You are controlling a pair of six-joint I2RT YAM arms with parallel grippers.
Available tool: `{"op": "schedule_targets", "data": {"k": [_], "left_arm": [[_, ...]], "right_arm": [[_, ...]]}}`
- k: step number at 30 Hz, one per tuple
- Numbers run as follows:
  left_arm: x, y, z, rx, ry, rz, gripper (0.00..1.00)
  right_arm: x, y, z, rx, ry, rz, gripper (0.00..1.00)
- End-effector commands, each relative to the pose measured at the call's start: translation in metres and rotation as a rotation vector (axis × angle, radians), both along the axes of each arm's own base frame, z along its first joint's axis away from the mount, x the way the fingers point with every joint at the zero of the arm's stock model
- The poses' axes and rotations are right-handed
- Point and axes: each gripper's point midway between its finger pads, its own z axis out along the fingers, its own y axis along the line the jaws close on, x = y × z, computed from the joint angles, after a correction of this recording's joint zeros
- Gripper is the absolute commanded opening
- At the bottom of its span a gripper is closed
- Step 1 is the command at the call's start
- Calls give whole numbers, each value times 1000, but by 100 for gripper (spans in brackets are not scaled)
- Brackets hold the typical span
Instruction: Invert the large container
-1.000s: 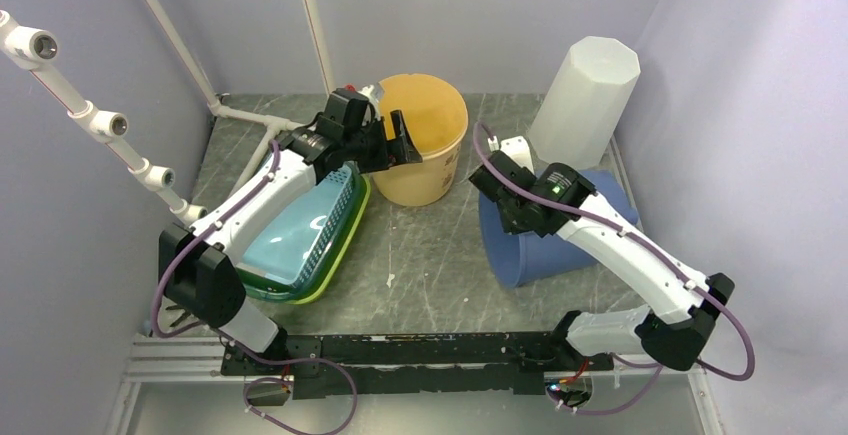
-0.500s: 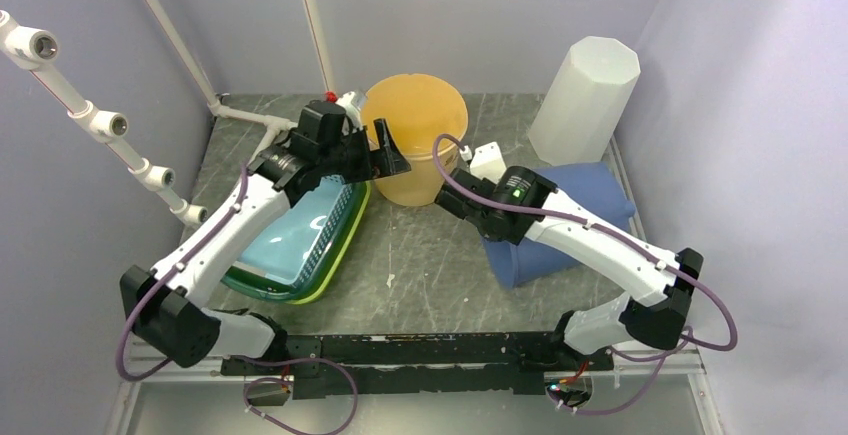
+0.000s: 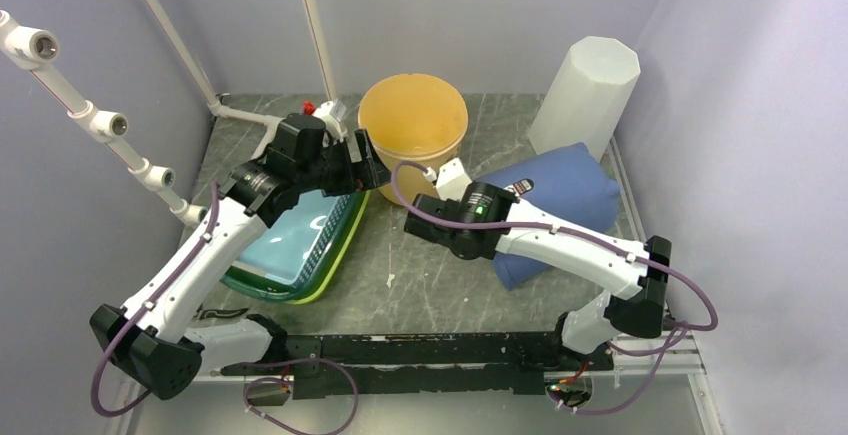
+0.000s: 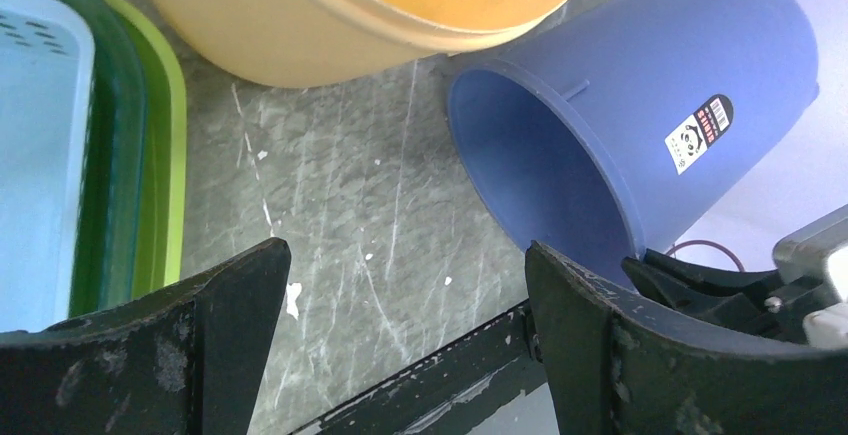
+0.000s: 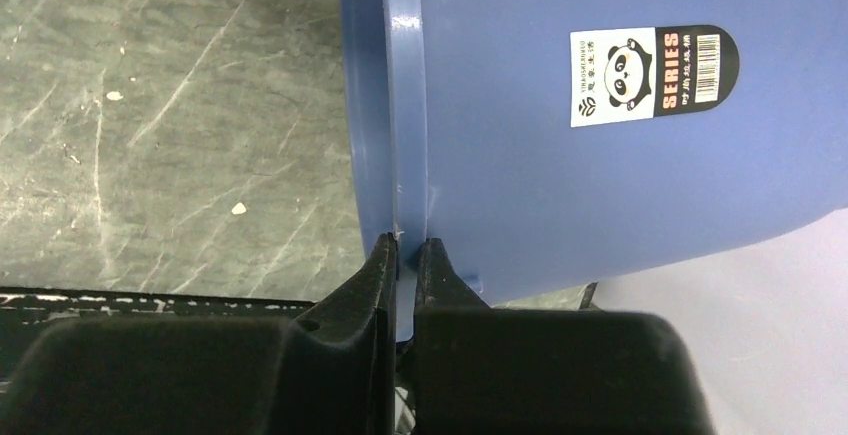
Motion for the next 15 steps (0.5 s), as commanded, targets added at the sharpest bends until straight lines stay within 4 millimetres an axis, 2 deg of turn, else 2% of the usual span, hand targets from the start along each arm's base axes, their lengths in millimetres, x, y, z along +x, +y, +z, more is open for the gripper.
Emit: {"op": "schedule_targets", "data": {"k": [1, 9, 15], "left_arm": [[-10, 17, 4, 10, -7, 61, 92], [-17, 27, 7, 19, -16, 91, 92], [-17, 27, 11, 16, -27, 91, 92]], "right_arm": [[-17, 23, -20, 11, 91, 40, 0], [-30, 40, -35, -9, 121, 68, 0], [-37, 57, -44, -9, 139, 108, 0]]}}
